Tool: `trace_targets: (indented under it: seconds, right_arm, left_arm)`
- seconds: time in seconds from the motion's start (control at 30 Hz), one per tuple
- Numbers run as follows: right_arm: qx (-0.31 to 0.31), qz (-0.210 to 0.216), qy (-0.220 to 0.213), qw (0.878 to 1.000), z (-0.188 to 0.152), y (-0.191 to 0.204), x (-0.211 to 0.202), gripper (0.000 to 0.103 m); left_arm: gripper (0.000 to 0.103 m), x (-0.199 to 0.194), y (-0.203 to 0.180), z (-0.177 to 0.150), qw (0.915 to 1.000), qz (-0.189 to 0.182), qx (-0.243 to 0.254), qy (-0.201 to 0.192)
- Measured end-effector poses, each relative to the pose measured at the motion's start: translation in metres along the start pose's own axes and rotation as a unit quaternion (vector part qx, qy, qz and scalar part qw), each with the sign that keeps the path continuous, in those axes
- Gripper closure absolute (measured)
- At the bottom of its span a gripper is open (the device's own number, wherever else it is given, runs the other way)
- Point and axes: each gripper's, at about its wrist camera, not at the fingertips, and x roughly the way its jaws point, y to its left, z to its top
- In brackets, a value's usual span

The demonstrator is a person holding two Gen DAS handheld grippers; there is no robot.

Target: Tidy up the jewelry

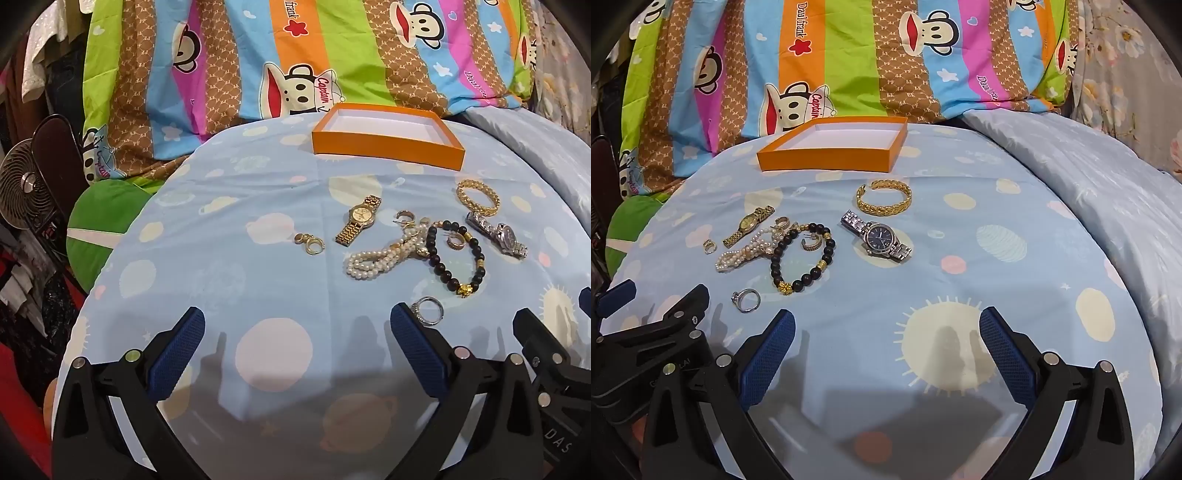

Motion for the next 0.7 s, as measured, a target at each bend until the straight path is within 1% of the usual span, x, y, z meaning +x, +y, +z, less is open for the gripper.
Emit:
trace_targets:
  seconds: [0.07, 0.27, 0.3, 0.63, 0.7]
  right_arm:
    - [-0.001, 0.0, 0.0, 1.0, 0.0013, 0.0008, 0.0001, 0.005]
    - [0.001, 0.002, -0.001, 1.0, -0.0026, -0.0002, 0.0027, 0.005]
    - [-0.001, 0.001, 0.001, 1.0, 0.0019, 0.0036, 0.0032, 0.005]
    - [-0.004, 0.0, -0.001, 1.0, -0.0022, 0.001, 0.0026, 0.005]
    - [0.0, 0.004, 0.002, 1.0, 0.0021, -0.0035, 0.0015, 0.005]
  left_arm:
    - [0.005, 0.0007, 0.0031, 0.0002, 0.9999, -0.005, -0.01, 0.004]
    - [0.005, -0.0037, -0.0021, 0.0028, 1.0, -0.003, -0.007, 0.002]
    - [0.005, -0.003, -0.0015, 0.0014, 1.0, -0.002, -0.008, 0.0]
    - [0.005, -0.001, -0.0027, -0.0007, 1.0, -0.005, -0.008, 0.002]
    - [0.005, -0.0004, -0.0019, -0.0005, 1.0, -0.005, -0.007, 0.002]
